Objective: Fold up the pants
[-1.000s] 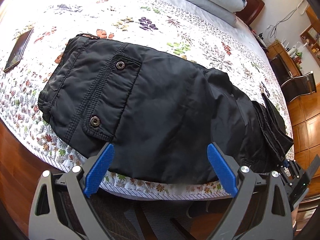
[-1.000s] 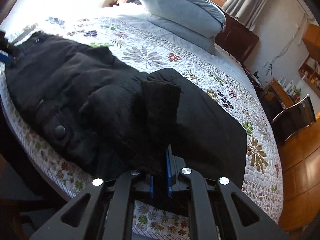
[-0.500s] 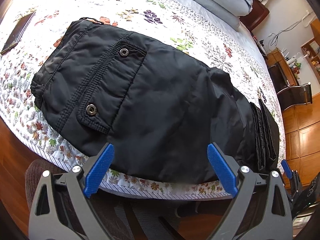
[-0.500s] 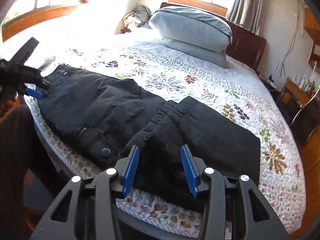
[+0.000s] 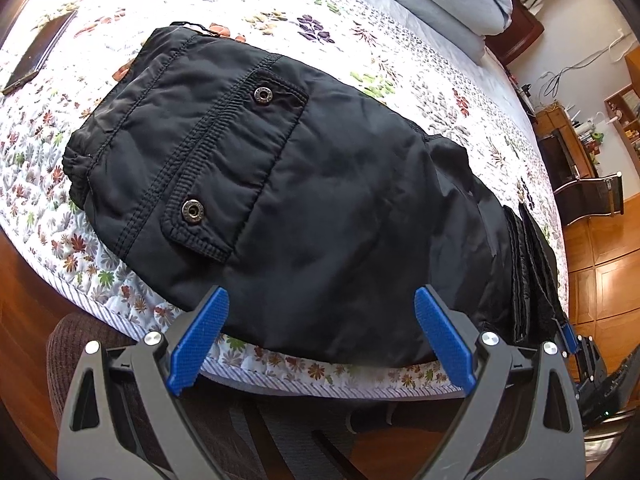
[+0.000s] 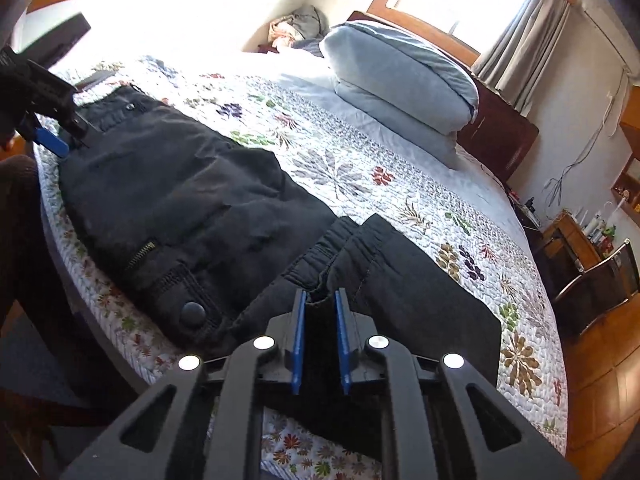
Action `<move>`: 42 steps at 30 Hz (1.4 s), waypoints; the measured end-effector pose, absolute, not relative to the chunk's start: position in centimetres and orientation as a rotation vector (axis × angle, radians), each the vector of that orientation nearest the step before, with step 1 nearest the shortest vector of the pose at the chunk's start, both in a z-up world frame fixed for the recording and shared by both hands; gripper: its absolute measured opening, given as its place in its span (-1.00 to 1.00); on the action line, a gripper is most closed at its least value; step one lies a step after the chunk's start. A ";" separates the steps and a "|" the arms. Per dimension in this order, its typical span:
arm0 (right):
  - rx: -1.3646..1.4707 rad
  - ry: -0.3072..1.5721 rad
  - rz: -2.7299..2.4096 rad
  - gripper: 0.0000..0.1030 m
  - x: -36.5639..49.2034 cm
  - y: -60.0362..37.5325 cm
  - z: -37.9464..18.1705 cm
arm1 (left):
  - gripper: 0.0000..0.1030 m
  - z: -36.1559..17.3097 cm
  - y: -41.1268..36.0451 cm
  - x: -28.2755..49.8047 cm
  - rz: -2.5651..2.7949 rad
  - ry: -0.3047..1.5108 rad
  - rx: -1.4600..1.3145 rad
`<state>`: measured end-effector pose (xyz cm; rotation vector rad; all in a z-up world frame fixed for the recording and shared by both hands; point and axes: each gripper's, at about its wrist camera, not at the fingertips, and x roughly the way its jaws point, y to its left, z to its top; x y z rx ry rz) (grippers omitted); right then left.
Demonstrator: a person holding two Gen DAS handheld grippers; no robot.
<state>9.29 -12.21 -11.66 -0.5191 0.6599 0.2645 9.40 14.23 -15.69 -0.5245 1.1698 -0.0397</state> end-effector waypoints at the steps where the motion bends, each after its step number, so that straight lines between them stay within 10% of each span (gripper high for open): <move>1: -0.514 0.661 0.282 -0.73 9.1 -12.2 -11.4 | 0.83 -15.8 14.3 9.4 -0.038 1.170 -0.531; 16: -0.487 0.827 0.351 -0.71 11.0 -10.9 -16.5 | 0.83 -14.9 15.1 9.8 -0.022 1.152 -0.541; 19: -0.410 0.834 0.372 0.15 10.9 -11.6 -15.1 | 0.83 -14.4 16.7 9.5 0.010 1.123 -0.554; 42: -0.010 0.801 0.320 0.13 11.9 -17.6 -10.0 | 0.82 -21.0 28.7 7.5 0.033 0.937 -1.206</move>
